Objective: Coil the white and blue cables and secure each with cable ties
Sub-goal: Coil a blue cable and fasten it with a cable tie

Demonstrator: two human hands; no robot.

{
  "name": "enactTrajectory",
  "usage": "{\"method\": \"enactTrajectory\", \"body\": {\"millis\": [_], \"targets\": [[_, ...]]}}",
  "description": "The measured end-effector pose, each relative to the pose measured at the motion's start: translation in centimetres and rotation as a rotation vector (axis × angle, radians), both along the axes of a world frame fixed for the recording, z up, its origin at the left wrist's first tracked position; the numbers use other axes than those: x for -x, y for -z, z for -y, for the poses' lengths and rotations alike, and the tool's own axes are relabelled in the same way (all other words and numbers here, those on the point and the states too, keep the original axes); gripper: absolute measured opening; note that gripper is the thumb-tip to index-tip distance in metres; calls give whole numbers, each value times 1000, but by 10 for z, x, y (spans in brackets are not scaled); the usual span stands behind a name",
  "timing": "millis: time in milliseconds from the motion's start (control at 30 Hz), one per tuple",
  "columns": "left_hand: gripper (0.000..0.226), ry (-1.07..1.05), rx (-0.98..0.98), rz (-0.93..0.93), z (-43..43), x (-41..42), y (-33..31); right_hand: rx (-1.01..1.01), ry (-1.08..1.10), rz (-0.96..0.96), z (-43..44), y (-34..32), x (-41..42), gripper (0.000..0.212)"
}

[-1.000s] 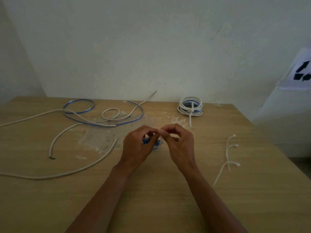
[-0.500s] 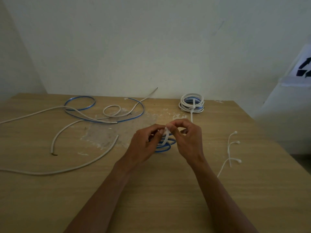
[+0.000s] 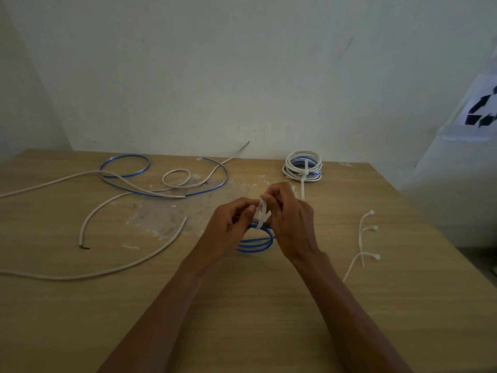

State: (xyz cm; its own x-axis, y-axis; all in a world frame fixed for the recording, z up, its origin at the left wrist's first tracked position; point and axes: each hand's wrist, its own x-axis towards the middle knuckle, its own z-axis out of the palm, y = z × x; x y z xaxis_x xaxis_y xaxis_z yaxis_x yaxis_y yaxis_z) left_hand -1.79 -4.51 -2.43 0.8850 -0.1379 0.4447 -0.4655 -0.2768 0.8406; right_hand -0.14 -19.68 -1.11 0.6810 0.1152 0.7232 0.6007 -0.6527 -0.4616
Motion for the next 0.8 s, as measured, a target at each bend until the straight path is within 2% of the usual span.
{"method": "enactTrajectory", "body": {"millis": [233,400,500,600,800], "targets": [[26,-19,87,-81,-3,-2,0,59,-80,-58,4,-2,-12,9],[21,-14,117,-121,-2,-3,-3,41,-24,-18,2,-1,-10,8],[21,-14,97,-107,-3,-4,-4,-55,-15,-74,-1,-2,-10,8],[23,22,80,-120,-2,-1,-3,-242,57,-151,4,-18,-20,10],[25,5,101,-134,-1,-4,-7,-378,99,-213,-2,-27,-34,11]]}}
